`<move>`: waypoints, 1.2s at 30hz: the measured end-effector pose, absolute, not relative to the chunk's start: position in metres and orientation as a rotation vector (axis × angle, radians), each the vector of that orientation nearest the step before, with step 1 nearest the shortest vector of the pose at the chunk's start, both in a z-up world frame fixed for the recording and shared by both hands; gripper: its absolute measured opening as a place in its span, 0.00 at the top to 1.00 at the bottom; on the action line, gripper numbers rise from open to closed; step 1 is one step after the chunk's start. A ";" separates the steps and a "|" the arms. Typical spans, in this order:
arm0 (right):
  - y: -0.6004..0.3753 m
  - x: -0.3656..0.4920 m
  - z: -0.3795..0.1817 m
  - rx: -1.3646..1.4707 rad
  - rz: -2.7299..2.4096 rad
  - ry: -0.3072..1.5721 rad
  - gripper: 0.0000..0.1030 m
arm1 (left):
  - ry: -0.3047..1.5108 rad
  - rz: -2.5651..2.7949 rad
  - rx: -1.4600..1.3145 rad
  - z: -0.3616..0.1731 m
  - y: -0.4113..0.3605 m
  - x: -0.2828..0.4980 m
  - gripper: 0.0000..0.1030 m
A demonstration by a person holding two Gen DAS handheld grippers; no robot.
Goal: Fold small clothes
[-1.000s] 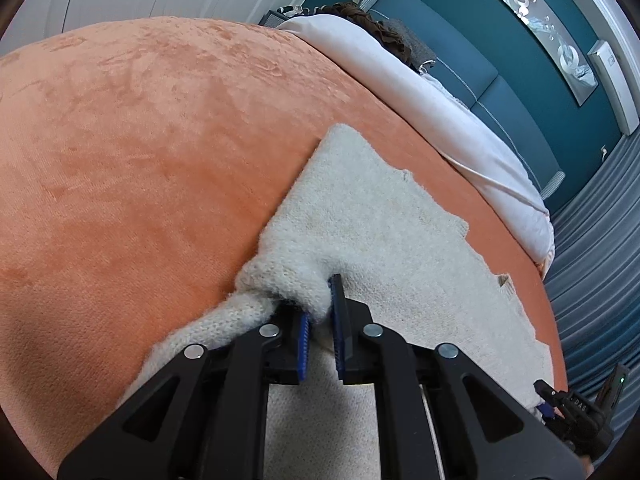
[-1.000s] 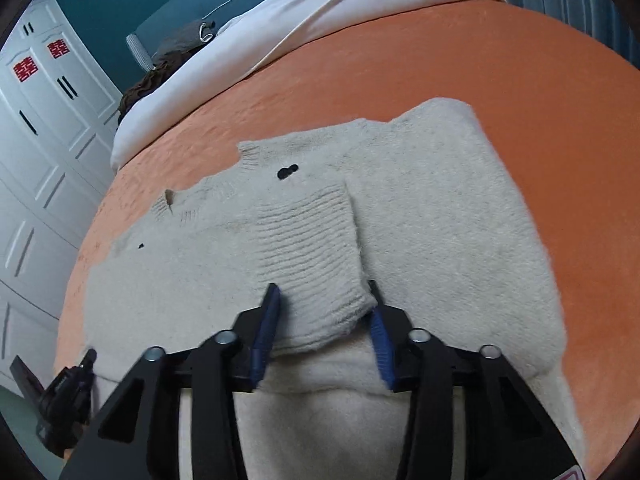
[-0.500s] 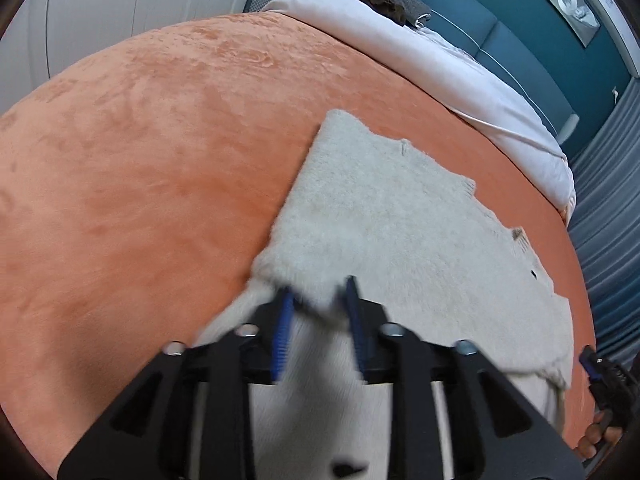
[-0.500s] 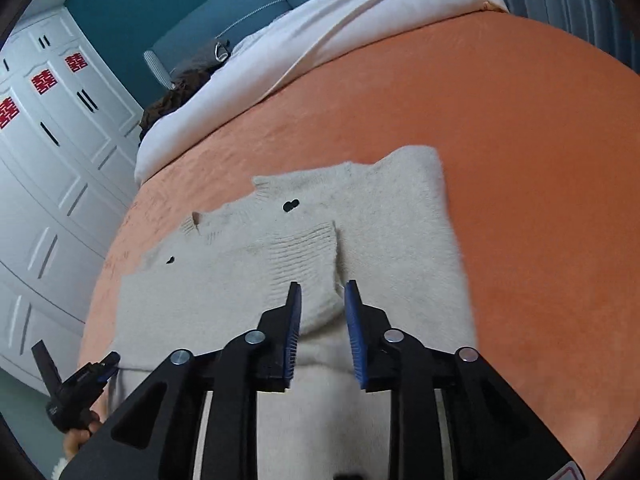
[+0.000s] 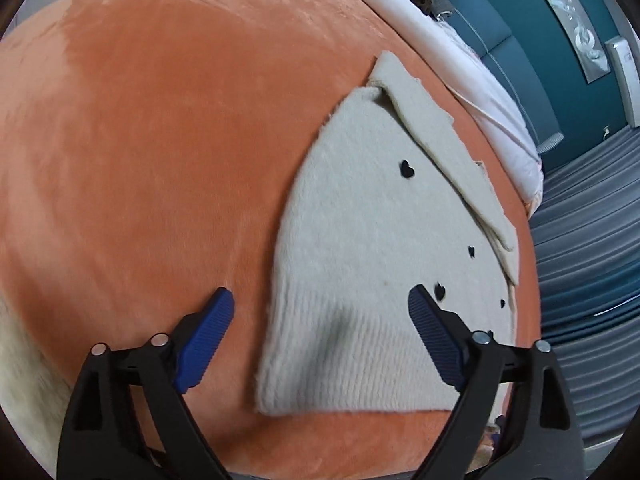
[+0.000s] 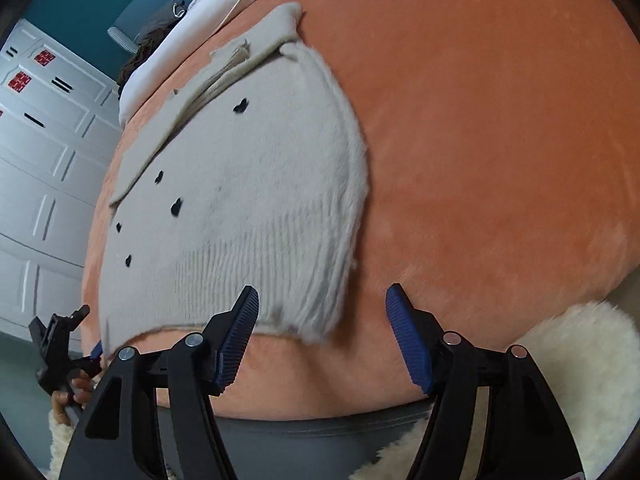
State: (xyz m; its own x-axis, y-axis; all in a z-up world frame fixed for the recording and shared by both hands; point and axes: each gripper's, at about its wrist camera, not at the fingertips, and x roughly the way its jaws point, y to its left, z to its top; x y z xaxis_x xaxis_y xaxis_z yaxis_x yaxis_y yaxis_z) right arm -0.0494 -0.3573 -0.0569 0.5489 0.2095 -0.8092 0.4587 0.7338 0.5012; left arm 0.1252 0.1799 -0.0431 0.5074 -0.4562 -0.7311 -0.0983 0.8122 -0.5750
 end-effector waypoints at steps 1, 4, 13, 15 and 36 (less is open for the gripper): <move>-0.350 -0.050 -0.057 0.754 -0.176 0.986 0.30 | 1.023 -0.234 -0.598 -0.043 0.176 0.122 0.12; -0.337 -0.038 -0.055 0.754 -0.137 0.957 0.27 | 1.021 -0.240 -0.533 -0.042 0.162 0.117 0.10; -0.339 -0.009 -0.051 0.814 -0.149 0.960 0.89 | 1.111 -0.235 -0.442 -0.040 0.147 0.136 0.91; -0.342 -0.012 -0.036 0.806 -0.145 0.920 0.93 | 1.114 -0.233 -0.477 -0.033 0.155 0.135 0.92; -0.291 -0.207 0.037 0.280 0.211 1.338 0.95 | 1.341 -0.441 -0.166 0.029 0.207 -0.082 0.94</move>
